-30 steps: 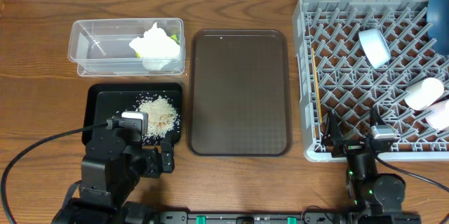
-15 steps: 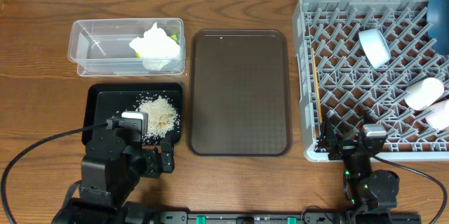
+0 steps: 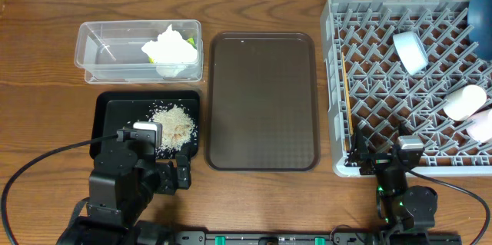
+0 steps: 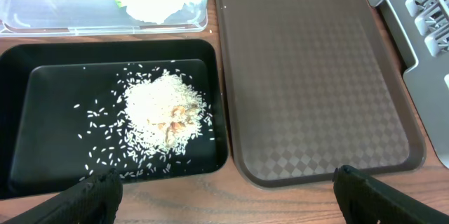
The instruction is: Sort waste into correct bins and load items into the dishwasher rack
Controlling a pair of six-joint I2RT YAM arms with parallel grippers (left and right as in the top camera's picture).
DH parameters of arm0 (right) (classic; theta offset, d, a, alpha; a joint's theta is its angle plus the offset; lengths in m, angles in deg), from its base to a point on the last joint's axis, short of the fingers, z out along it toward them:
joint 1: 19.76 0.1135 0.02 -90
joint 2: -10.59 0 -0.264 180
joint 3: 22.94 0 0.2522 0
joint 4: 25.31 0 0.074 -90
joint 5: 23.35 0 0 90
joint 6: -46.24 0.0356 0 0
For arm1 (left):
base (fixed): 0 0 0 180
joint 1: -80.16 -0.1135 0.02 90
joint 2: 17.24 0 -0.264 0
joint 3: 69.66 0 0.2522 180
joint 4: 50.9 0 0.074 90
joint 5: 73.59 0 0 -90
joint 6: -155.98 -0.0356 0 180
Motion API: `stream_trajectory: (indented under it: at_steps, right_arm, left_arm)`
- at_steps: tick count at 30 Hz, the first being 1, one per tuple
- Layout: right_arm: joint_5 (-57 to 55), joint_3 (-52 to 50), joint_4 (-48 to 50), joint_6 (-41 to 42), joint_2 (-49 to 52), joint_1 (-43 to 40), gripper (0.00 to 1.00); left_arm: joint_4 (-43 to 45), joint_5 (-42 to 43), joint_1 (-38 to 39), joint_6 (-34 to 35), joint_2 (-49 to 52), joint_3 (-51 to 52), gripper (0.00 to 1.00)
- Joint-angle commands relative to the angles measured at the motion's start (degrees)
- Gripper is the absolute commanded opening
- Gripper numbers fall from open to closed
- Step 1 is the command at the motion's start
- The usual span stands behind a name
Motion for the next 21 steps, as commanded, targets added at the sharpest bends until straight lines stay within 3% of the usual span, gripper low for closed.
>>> stream_trajectory:
  at_steps: [1,21]
  right_arm:
    - [0.37,-0.11,-0.13,-0.39,-0.31,0.74,0.99]
    - [0.37,-0.11,-0.11,-0.39,-0.31,0.74,0.99]
  left_arm:
    - [0.00,0.13,-0.24,0.33,-0.31,0.17,0.98]
    - [-1.77,-0.59,-1.70,-0.15,-1.11,0.35,0.98]
